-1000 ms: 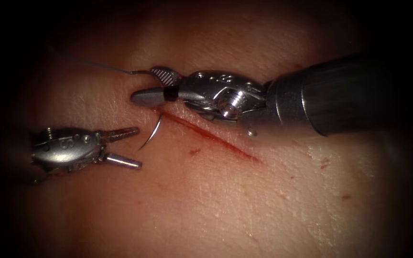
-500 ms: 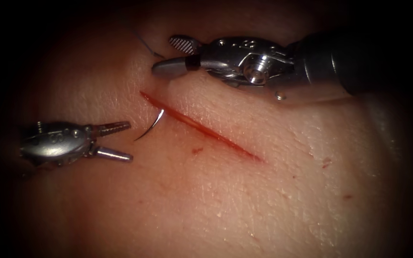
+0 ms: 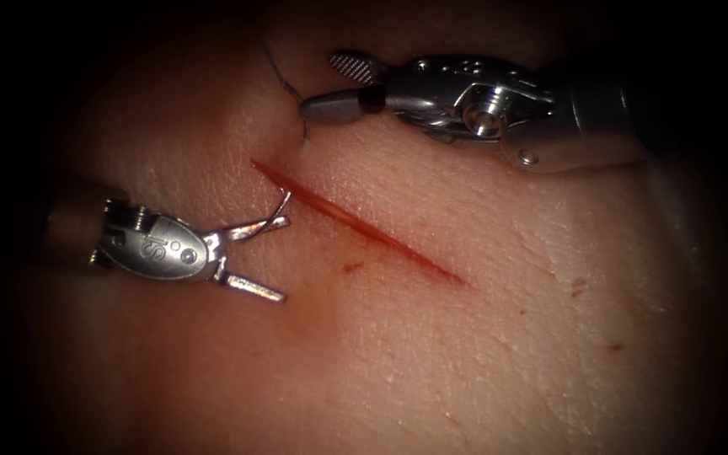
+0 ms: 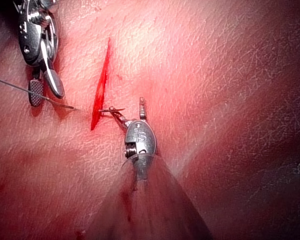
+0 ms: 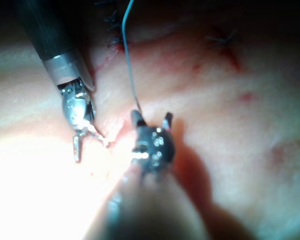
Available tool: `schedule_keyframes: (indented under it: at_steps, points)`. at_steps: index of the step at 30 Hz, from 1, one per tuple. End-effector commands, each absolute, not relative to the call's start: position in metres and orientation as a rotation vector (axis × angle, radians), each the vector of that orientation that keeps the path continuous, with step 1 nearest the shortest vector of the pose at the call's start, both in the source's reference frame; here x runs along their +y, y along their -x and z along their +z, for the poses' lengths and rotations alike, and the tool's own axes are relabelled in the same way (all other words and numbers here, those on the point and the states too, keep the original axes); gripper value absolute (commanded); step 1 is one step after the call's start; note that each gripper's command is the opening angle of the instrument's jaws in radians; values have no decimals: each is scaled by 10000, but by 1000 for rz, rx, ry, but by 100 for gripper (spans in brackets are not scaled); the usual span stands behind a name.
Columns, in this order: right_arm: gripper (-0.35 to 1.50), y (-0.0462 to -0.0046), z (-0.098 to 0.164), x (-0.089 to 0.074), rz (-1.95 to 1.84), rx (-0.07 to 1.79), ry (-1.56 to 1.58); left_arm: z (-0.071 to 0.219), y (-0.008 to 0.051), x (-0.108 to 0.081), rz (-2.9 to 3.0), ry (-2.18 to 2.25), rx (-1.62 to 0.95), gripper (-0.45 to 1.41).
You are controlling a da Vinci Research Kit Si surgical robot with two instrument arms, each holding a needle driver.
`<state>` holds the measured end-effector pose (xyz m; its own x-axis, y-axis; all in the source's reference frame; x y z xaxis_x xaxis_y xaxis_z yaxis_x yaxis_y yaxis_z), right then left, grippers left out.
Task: Wound Closure
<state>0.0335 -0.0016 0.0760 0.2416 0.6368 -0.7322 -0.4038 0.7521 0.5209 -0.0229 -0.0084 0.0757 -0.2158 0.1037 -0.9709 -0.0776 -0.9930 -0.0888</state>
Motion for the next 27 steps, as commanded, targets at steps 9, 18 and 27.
schedule_keyframes:
  at_steps: [9,18,27]
  points:
    - [128,-342,769,-27,716,1119,-242,769,215,-79,2367,1866,1,45]
    - [125,-345,773,-32,708,1119,-234,763,213,-75,2362,1858,2,41]
    - [121,-345,774,-33,707,1119,-232,747,212,-64,2364,1847,24,38]
